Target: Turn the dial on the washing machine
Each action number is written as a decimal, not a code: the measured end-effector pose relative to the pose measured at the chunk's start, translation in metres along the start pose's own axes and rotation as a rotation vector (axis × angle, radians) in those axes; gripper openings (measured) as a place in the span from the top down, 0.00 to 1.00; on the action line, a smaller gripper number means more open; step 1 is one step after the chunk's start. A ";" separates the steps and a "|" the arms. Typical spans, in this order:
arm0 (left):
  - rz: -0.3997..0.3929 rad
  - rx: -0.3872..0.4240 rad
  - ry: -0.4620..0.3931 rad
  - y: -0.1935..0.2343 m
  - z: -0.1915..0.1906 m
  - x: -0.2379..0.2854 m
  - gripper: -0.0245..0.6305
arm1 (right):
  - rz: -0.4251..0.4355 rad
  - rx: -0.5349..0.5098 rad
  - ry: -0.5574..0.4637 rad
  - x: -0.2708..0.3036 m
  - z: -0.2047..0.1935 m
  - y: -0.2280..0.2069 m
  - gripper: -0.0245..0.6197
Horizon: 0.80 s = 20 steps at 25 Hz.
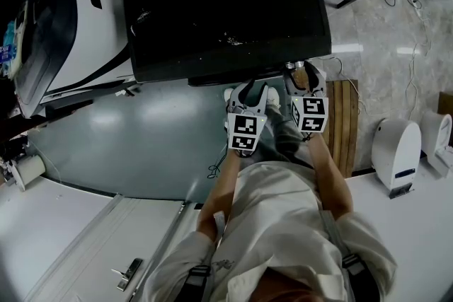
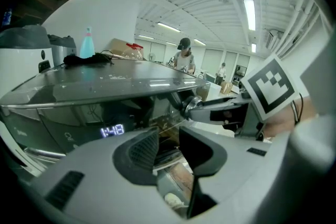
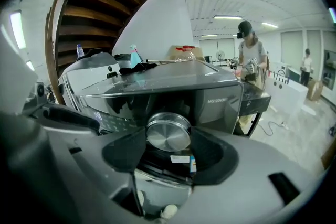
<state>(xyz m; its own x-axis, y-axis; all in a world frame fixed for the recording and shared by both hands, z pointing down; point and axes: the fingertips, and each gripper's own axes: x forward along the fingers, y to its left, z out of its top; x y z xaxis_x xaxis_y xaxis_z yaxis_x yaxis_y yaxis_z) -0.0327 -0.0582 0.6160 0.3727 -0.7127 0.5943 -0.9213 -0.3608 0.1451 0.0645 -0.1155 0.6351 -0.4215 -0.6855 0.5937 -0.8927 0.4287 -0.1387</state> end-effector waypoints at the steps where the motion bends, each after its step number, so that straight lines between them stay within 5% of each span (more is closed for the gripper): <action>1: 0.000 -0.001 0.000 0.000 0.000 0.000 0.77 | 0.005 0.012 -0.002 0.000 0.000 0.000 0.55; 20: 0.002 -0.010 0.004 -0.002 -0.003 -0.001 0.77 | 0.084 0.230 -0.029 0.000 -0.001 -0.005 0.55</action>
<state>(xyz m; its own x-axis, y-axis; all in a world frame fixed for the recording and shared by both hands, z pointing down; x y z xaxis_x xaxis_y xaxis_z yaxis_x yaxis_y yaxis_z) -0.0321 -0.0549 0.6177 0.3701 -0.7110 0.5979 -0.9233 -0.3529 0.1519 0.0692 -0.1168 0.6368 -0.4971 -0.6714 0.5497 -0.8658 0.3418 -0.3656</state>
